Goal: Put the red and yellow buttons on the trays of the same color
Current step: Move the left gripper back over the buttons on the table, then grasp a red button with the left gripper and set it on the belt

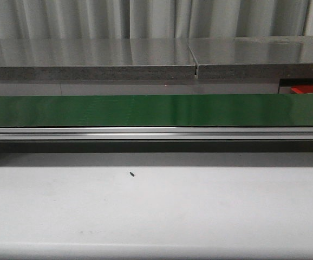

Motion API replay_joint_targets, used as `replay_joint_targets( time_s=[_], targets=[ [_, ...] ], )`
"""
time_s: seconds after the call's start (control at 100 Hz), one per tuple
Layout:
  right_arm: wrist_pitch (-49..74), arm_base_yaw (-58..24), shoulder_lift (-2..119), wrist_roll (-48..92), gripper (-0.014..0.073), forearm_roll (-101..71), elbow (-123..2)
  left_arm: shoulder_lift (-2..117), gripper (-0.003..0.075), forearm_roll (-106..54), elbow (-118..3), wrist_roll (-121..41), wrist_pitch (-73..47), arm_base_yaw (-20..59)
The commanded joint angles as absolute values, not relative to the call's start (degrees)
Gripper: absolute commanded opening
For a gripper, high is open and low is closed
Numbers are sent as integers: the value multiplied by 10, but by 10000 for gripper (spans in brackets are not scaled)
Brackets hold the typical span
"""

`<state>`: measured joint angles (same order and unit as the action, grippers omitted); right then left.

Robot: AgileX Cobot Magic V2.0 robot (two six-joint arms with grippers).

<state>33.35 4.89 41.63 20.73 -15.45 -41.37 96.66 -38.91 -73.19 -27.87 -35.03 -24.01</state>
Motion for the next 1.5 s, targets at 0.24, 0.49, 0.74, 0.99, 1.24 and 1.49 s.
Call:
replay_joint_targets(
  time_s=[0.24, 0.49, 0.74, 0.99, 1.24, 1.49],
  targets=[
    [298, 48, 415, 211, -118, -159, -429, 1054, 610, -351, -818, -240, -341, -244],
    [298, 48, 415, 211, -118, -159, -429, 1110, 610, -338, -859, -232, -341, -244],
    [298, 48, 415, 211, -118, -159, -429, 1148, 610, -330, -904, -225, -344, -243],
    [298, 48, 415, 211, -118, -159, -429, 1190, 610, -326, -949, -224, -361, -243],
    [298, 48, 415, 211, -118, -159, -429, 1205, 609, -326, -961, -223, -356, -243],
    [298, 48, 415, 211, -118, -159, -429, 1210, 379, -325, -961, -223, -357, -243]
  ],
)
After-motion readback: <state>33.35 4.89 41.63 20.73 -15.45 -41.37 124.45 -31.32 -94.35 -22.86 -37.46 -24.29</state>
